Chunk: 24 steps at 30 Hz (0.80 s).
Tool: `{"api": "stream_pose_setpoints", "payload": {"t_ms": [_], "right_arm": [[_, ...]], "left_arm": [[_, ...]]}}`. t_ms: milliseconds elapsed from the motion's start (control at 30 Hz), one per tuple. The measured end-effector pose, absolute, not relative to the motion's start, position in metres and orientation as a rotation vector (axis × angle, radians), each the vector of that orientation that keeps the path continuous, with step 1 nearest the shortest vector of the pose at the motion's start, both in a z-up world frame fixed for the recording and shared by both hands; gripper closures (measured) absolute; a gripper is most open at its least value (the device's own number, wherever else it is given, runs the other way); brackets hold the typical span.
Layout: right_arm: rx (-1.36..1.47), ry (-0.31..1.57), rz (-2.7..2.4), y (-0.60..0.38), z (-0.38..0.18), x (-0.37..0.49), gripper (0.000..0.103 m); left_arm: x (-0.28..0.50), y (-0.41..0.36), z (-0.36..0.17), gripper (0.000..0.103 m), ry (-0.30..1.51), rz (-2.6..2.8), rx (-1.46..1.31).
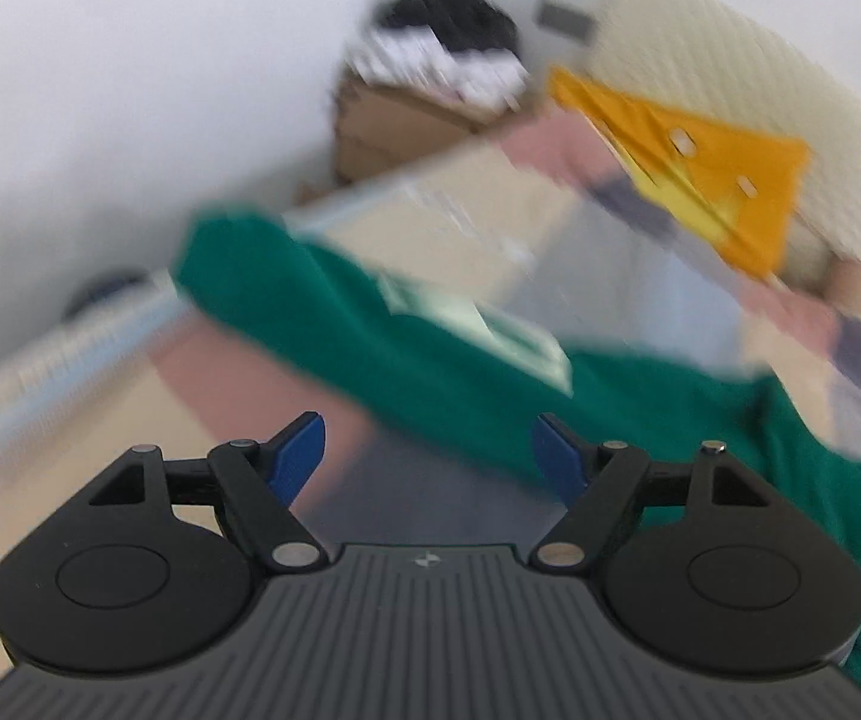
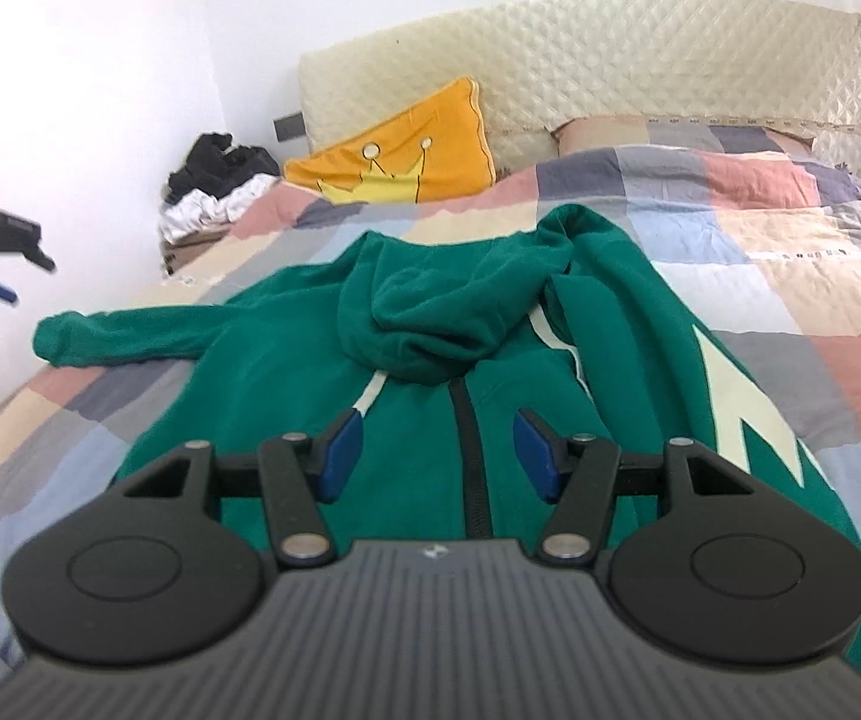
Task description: Fold large clothes
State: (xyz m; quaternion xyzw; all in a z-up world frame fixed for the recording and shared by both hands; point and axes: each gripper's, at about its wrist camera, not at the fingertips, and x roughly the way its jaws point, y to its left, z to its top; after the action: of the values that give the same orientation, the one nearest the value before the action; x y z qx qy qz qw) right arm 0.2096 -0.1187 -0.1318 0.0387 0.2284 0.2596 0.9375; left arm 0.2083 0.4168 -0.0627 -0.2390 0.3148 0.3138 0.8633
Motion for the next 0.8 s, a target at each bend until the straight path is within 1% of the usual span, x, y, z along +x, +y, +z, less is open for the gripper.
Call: {"api": "stream_pose_setpoints", "payload": {"t_ms": [233, 433, 533, 633, 700, 800], "right_arm": [[0.097, 0.437, 0.506, -0.144, -0.119, 0.186, 0.044], [0.145, 0.420, 0.472, -0.164, -0.114, 0.177, 0.044], [0.150, 0.408, 0.443, -0.169, -0.112, 0.178, 0.044], [0.137, 0.413, 0.428, -0.170, -0.114, 0.178, 0.044], [0.138, 0.412, 0.427, -0.172, -0.114, 0.177, 0.044], [0.147, 0.413, 0.426, -0.174, -0.114, 0.177, 0.044]], "left_arm": [[0.180, 0.300, -0.107, 0.023, 0.854, 0.439, -0.601], [0.159, 0.228, -0.148, 0.023, 1.053, 0.387, -0.597], [0.155, 0.223, -0.165, 0.023, 1.107, 0.393, -0.624], [0.153, 0.218, -0.180, 0.023, 1.160, 0.437, -0.580], [0.151, 0.216, -0.184, 0.023, 1.176, 0.486, -0.521], [0.151, 0.217, -0.190, 0.023, 1.214, 0.450, -0.544]]}}
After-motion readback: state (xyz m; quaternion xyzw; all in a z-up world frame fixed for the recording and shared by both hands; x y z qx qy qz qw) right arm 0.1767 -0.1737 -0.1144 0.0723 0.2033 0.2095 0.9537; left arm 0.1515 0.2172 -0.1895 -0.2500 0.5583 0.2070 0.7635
